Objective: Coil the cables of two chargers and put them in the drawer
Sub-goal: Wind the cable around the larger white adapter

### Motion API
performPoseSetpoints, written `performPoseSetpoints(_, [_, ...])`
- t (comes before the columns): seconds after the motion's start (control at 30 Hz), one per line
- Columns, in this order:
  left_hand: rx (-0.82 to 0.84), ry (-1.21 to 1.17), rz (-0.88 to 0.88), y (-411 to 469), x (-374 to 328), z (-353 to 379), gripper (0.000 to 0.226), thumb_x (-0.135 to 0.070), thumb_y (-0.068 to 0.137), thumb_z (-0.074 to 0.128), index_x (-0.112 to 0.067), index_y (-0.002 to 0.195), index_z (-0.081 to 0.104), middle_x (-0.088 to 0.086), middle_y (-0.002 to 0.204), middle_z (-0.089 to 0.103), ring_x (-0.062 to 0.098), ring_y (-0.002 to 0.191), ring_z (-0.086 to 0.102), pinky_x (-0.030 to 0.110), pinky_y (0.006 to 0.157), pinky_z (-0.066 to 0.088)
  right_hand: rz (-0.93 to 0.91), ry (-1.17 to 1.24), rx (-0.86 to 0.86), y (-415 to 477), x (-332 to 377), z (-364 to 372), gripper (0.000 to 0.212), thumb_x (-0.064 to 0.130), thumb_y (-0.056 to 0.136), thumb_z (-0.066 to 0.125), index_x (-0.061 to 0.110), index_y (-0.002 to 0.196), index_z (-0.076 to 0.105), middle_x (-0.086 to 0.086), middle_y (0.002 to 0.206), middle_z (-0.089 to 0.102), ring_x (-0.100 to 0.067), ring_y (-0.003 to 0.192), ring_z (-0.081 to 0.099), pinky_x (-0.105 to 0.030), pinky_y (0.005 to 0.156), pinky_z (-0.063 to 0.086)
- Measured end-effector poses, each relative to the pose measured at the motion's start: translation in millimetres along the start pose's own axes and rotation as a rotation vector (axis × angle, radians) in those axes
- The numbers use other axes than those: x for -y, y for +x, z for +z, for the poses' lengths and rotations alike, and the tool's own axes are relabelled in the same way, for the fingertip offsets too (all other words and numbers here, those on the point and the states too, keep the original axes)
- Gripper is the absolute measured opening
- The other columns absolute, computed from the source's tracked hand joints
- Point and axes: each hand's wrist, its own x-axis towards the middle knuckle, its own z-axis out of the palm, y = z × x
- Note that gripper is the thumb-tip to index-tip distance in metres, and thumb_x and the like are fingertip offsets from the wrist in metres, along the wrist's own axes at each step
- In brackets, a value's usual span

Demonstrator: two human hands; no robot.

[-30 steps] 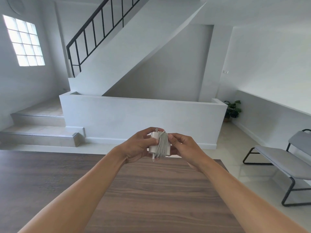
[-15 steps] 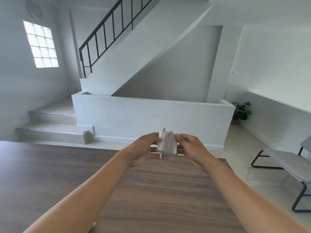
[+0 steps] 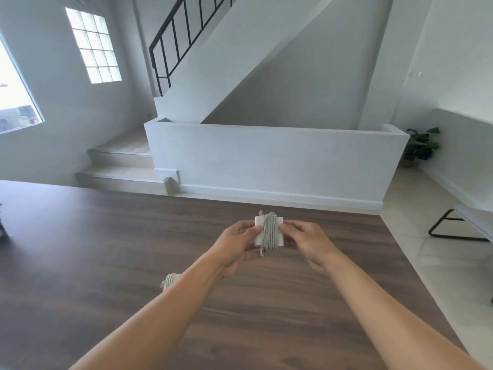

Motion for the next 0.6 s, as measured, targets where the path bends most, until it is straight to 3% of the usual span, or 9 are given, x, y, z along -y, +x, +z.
performPoseSetpoints(0.1, [-0.066,-0.004,-0.022,-14,25,-17,0.025,-0.02,0.098,0.056,-0.01,0.121,0.061,0.015,0.108,0.07,0.023,0.075,0.071,0.039,0.075,0.057,0.038,-0.032,-0.025,-8,-31,18,0.02,0.008,0.094,0.057,0.0,0.108,0.068,-0.011,0.098,0.073,-0.016,0.082,0.071,-0.028,0.081,0.057])
performPoseSetpoints(0.2, [-0.1,0.023,-0.056,-25,44,-33,0.025,-0.023,0.099,0.056,-0.016,0.121,0.065,0.009,0.102,0.073,0.023,0.08,0.071,0.035,0.071,0.058,0.058,-0.05,-0.069,-15,-58,34,0.02,0.009,0.094,0.057,0.002,0.109,0.069,-0.011,0.102,0.073,-0.02,0.089,0.07,-0.036,0.089,0.055])
performPoseSetpoints(0.3, [-0.142,0.014,-0.072,-32,62,-49,0.025,-0.019,0.1,0.054,-0.015,0.121,0.065,0.011,0.101,0.072,0.024,0.082,0.069,0.031,0.067,0.058,0.107,-0.057,-0.092,-18,-76,49,0.019,0.01,0.094,0.057,0.005,0.108,0.07,-0.006,0.099,0.073,-0.016,0.087,0.069,-0.033,0.087,0.055])
performPoseSetpoints(0.43, [-0.275,0.005,-0.08,-37,83,-73,0.021,-0.015,0.098,0.056,-0.009,0.116,0.065,0.014,0.096,0.071,0.02,0.071,0.068,0.028,0.056,0.056,0.156,-0.071,-0.103,-19,-101,77,0.015,0.01,0.094,0.057,0.012,0.103,0.069,-0.001,0.096,0.073,-0.014,0.086,0.069,-0.031,0.085,0.055])
performPoseSetpoints(0.6, [-0.397,0.031,-0.133,-45,119,-106,0.017,-0.012,0.097,0.058,-0.003,0.109,0.065,0.01,0.086,0.071,0.017,0.07,0.069,0.03,0.061,0.06,0.233,-0.104,-0.135,-23,-143,110,0.017,0.009,0.092,0.059,0.013,0.102,0.072,0.0,0.095,0.074,-0.014,0.086,0.068,-0.033,0.088,0.054])
